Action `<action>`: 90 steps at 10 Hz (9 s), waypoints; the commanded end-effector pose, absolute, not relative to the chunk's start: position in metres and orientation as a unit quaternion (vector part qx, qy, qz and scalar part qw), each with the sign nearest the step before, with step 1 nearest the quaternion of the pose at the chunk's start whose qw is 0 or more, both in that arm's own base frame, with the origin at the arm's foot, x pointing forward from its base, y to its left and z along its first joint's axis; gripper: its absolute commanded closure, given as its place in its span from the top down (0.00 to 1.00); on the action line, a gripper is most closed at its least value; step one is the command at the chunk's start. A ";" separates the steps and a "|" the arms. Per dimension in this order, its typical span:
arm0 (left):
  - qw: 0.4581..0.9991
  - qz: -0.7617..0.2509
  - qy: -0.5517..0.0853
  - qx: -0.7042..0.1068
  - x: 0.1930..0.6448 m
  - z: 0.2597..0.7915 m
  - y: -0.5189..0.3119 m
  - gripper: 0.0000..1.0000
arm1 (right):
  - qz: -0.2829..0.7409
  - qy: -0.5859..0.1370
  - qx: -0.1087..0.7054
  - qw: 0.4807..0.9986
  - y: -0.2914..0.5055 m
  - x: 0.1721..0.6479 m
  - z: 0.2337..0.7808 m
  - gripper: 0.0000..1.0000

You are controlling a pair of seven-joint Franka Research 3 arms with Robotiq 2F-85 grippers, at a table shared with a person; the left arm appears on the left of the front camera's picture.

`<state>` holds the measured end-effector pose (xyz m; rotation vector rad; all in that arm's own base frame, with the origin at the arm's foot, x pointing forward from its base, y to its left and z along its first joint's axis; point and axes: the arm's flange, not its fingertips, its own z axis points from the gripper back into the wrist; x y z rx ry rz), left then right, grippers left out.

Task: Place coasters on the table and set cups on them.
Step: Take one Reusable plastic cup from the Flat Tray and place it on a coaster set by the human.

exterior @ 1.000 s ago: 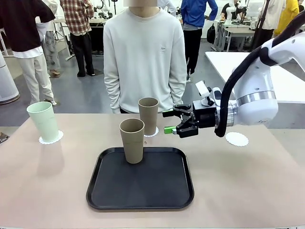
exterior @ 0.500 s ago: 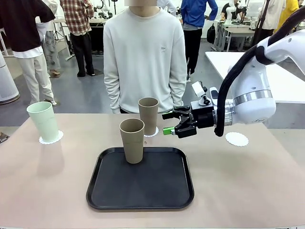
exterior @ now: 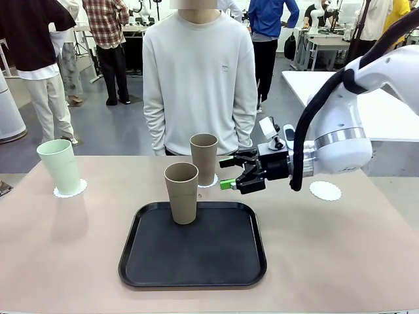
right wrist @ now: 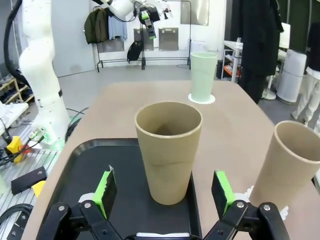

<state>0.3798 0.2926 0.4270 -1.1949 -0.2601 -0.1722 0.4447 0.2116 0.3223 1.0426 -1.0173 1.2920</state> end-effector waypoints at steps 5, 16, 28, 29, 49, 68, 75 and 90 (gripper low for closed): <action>0.813 -0.082 -0.120 -0.564 0.378 0.429 0.294 1.00 | 0.544 -0.413 0.442 0.581 0.255 0.472 0.276 1.00; 0.813 -0.082 -0.120 -0.564 0.378 0.429 0.294 1.00 | 0.578 -0.367 0.493 0.537 0.292 0.480 0.250 1.00; 0.813 -0.082 -0.120 -0.564 0.378 0.429 0.294 1.00 | 0.595 -0.362 0.506 0.509 0.312 0.481 0.260 0.00; 0.813 -0.082 -0.120 -0.564 0.378 0.429 0.294 1.00 | 0.595 -0.366 0.507 0.505 0.308 0.478 0.266 0.00; 0.813 -0.082 -0.120 -0.564 0.378 0.429 0.294 1.00 | 0.372 -0.559 0.346 0.656 -0.116 0.401 0.359 0.84; 0.813 -0.082 -0.120 -0.564 0.378 0.429 0.294 1.00 | 0.413 -0.526 0.324 0.669 -0.132 0.517 0.274 0.84; 0.813 -0.082 -0.120 -0.564 0.378 0.429 0.294 1.00 | 0.393 -0.527 0.392 0.644 -0.128 0.518 0.264 0.84; 0.813 -0.082 -0.120 -0.564 0.378 0.429 0.294 1.00 | 0.395 -0.495 0.367 0.682 -0.129 0.526 0.242 0.84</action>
